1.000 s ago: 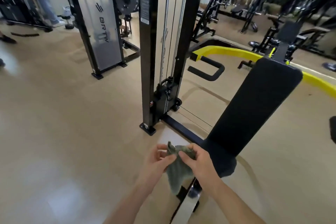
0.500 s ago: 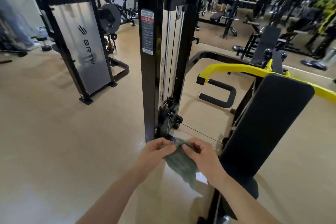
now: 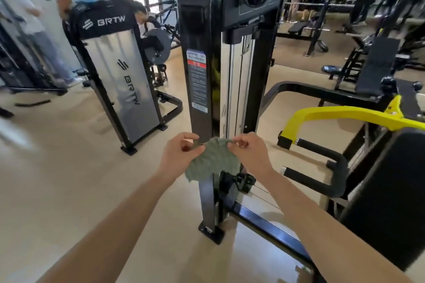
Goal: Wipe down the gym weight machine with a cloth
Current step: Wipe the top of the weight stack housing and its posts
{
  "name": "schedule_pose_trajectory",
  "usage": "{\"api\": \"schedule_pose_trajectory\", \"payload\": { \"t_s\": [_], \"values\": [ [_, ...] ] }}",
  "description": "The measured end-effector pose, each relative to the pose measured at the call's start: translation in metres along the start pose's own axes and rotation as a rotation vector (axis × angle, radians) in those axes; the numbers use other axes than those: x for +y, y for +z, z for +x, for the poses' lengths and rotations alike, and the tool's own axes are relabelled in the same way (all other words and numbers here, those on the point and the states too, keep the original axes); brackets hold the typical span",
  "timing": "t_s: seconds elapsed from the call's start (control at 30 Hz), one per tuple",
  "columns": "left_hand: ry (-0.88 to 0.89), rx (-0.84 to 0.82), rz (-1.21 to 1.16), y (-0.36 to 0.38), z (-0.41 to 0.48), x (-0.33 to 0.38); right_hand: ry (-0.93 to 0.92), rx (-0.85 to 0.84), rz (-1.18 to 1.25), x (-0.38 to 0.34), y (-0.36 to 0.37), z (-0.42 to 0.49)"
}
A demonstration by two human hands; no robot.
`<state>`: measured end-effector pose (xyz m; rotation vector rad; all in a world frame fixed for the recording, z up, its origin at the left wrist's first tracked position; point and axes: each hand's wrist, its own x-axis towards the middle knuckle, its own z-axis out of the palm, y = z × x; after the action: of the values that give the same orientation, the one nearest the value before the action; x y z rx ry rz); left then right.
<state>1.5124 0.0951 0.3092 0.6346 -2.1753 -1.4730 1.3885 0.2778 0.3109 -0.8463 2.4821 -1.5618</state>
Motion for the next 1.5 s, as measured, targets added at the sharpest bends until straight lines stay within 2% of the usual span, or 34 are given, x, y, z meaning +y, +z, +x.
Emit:
{"api": "schedule_pose_trajectory", "payload": {
  "t_s": [0.07,0.2,0.27,0.37,0.5,0.63,0.8,0.97,1.07,1.17,1.3,1.5],
  "values": [
    [0.062,0.05,0.125,-0.006,0.028,-0.007,0.011,0.036,-0.022,-0.001,0.014,0.029],
    [0.063,0.126,0.307,-0.011,0.078,-0.029,0.167,0.144,0.099,0.008,0.055,0.071],
    [0.055,0.165,0.317,-0.008,0.096,-0.039,0.221,0.238,0.128,0.007,0.075,0.08],
    [-0.043,0.244,0.177,0.009,0.111,-0.052,0.23,0.399,0.277,0.0,0.106,0.076],
    [-0.081,0.267,-0.092,0.028,0.115,-0.062,0.259,0.487,0.473,0.001,0.146,0.064],
    [-0.098,0.195,-0.248,0.027,0.128,-0.06,0.313,0.563,0.454,-0.001,0.158,0.068],
    [-0.108,0.141,-0.252,0.02,0.142,-0.061,0.36,0.646,0.401,-0.008,0.162,0.079],
    [0.024,0.113,-0.298,0.01,0.141,-0.039,0.234,0.684,0.291,-0.024,0.146,0.093],
    [0.131,0.054,-0.389,0.008,0.134,-0.028,0.174,0.645,0.283,-0.034,0.132,0.096],
    [0.288,0.024,-0.333,0.007,0.135,-0.026,0.101,0.605,0.315,-0.049,0.115,0.097],
    [0.449,0.129,-0.238,0.006,0.147,-0.015,0.024,0.605,0.308,-0.07,0.095,0.114],
    [0.523,0.319,-0.19,0.012,0.149,0.034,-0.069,0.48,0.485,-0.077,0.064,0.128]
  ]
}}
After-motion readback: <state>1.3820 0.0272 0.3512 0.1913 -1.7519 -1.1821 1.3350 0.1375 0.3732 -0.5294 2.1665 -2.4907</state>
